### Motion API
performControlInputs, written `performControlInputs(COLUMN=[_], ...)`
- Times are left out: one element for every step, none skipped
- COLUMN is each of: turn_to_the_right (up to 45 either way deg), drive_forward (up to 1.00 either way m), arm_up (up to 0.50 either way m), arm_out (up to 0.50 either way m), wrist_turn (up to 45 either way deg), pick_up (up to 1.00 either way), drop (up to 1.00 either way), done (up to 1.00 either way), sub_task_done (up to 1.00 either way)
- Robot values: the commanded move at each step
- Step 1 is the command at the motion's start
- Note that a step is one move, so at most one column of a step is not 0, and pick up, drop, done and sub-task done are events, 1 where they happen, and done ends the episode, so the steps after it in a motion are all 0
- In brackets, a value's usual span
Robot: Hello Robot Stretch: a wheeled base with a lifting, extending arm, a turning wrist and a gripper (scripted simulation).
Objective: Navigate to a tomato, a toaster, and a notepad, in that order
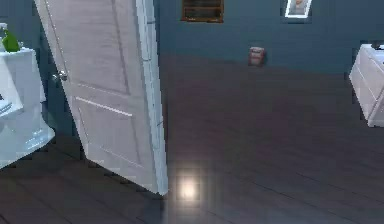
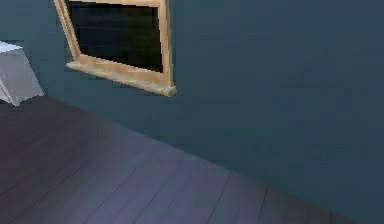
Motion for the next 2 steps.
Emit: performControlInputs(turn_to_the_right=[-45.0,-24.0], drive_forward=[0.0,0.0], arm_up=[0.0,0.0], arm_out=[0.0,0.0], wrist_turn=[0.0,0.0], pick_up=[0.0,0.0], drop=[0.0,0.0], done=[0.0,0.0], sub_task_done=[0.0,0.0])
